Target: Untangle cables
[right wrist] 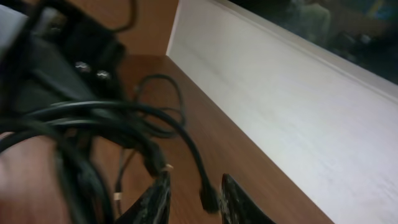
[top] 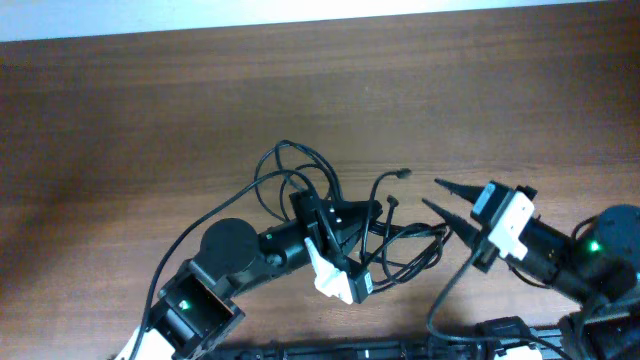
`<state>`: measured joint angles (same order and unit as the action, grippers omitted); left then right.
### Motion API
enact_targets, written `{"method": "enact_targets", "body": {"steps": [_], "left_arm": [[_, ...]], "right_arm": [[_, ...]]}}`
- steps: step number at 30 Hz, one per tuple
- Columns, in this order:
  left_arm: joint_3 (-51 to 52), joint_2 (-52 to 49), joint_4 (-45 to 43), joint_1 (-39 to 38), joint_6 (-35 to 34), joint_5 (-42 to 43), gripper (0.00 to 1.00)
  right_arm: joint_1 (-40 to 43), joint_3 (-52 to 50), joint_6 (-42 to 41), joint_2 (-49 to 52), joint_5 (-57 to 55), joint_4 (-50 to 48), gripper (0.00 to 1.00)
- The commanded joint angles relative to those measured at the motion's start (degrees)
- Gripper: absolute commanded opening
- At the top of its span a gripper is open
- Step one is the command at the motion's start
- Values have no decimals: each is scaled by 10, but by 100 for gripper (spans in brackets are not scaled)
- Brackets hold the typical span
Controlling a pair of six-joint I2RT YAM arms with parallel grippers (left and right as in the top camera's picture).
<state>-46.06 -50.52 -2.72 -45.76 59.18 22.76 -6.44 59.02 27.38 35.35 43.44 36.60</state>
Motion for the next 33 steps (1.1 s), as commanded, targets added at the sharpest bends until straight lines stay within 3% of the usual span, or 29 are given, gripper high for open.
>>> {"method": "enact_targets", "body": {"steps": [1, 7, 10, 14, 22, 24, 26, 27, 29, 33], "left_arm": [[-4, -22, -42, -1, 7, 57, 0], [-4, -25, -77, -1, 7, 64, 0], [-4, -27, -80, -1, 7, 155, 0], [-4, -67, -89, -1, 7, 199, 0], [-4, -116, -186, -1, 7, 199, 0], [-4, -116, -193, -1, 7, 199, 0], [-4, -117, -193, -1, 7, 199, 0], [-4, -117, -194, -1, 7, 195, 0], [-4, -117, -191, -1, 5, 167, 0], [-4, -117, -191, -1, -1, 167, 0]], "right_arm": [[-3, -1, 9, -36, 92, 11, 25], [-3, -1, 9, -55, 101, 53, 27], [-3, -1, 10, -55, 101, 52, 49], [-3, -1, 9, -55, 108, 52, 55], [-3, -1, 9, -54, 116, 84, 53], [-3, -1, 9, -54, 90, 95, 41], [-3, -1, 9, -54, 90, 98, 14], [-3, -1, 9, -54, 91, 104, 7], [-3, -1, 9, -54, 103, 112, 6], [-3, -1, 9, -54, 104, 112, 30]]}}
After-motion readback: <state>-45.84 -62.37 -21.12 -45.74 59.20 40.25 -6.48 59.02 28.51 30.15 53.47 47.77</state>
